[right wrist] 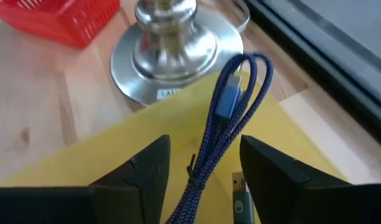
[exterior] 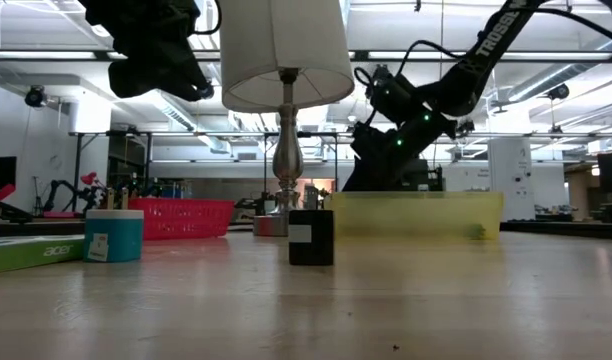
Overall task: Pick and place items into bin
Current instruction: Put the violet charger cable into the yellow bin
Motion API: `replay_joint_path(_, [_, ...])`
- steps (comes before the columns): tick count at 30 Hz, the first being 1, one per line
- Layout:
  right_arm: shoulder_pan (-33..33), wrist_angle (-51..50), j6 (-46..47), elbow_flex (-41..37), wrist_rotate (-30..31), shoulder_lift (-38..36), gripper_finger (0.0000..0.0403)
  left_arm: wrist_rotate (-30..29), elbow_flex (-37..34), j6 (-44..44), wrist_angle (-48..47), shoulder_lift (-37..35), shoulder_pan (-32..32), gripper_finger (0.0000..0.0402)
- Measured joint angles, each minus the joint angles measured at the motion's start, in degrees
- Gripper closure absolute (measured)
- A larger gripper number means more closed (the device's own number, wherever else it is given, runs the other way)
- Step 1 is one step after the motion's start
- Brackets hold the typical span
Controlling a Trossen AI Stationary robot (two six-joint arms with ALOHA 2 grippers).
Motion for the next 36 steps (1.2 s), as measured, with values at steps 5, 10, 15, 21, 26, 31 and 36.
replay_joint_path(5, [-0.1,1.2,-0.5,0.0,0.0,2.1,0.0219,0.0,0.0,0.0,0.0,0.0,0.0,0.0296])
replay_joint_path(10, [-0.1,2.6,-1.0,0.0,1.1,3.2,0.0231,0.0,0.0,0.0,0.0,0.0,0.0,0.0296])
replay_joint_path(15, [-0.1,2.7,-1.6,0.0,2.6,3.4,0.0251,0.0,0.0,0.0,0.0,0.0,0.0,0.0296])
replay_joint_path(21, [-0.2,2.5,-3.0,0.0,2.9,3.4,0.0307,0.0,0.0,0.0,0.0,0.0,0.0,0.0296])
replay_joint_path(26, [-0.2,2.3,-2.8,0.0,2.8,3.3,0.0364,0.0,0.0,0.0,0.0,0.0,0.0,0.0296])
replay_joint_path(31, [-0.1,-0.4,-2.8,0.0,2.3,1.8,0.0387,0.0,0.0,0.0,-0.1,0.0,0.0,0.0296])
replay_joint_path(36, [-0.1,-10.2,-5.2,1.2,-0.4,-0.3,0.0387,0.0,0.0,0.0,0.0,0.0,0.0,0.0296])
